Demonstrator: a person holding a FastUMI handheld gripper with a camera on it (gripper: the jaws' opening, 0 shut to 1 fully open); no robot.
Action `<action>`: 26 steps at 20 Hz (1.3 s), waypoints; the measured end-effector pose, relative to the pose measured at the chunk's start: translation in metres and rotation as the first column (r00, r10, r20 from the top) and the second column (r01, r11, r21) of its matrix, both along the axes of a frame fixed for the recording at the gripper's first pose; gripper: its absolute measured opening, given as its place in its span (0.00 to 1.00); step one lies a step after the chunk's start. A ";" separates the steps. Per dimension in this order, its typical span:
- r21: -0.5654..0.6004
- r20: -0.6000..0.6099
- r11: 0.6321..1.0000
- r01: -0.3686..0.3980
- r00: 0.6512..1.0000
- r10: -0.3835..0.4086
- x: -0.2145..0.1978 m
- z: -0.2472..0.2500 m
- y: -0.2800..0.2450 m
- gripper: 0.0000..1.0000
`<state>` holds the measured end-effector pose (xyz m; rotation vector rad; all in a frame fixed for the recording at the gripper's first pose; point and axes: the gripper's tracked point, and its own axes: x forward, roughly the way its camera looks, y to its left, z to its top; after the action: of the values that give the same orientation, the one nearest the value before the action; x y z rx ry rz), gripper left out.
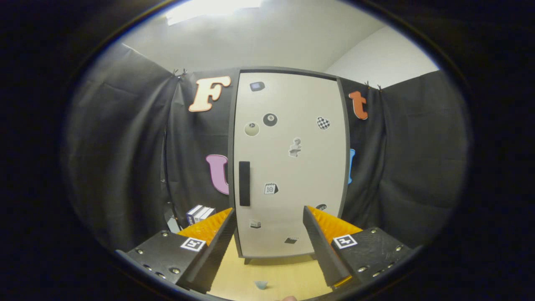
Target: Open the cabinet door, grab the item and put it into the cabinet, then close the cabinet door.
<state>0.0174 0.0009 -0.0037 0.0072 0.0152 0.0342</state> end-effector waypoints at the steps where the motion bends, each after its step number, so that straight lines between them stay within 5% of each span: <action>1: 0.002 -0.001 1.000 -0.005 1.000 0.005 0.004 0.000 0.002 0.95; 14: -0.001 -0.016 0.996 -0.093 0.996 0.093 0.109 -0.023 0.058 0.96; 26: 0.015 -0.045 0.996 -0.089 0.995 0.089 0.202 -0.045 0.081 0.95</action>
<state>0.2195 0.0823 -0.0483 0.0201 0.0607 0.1234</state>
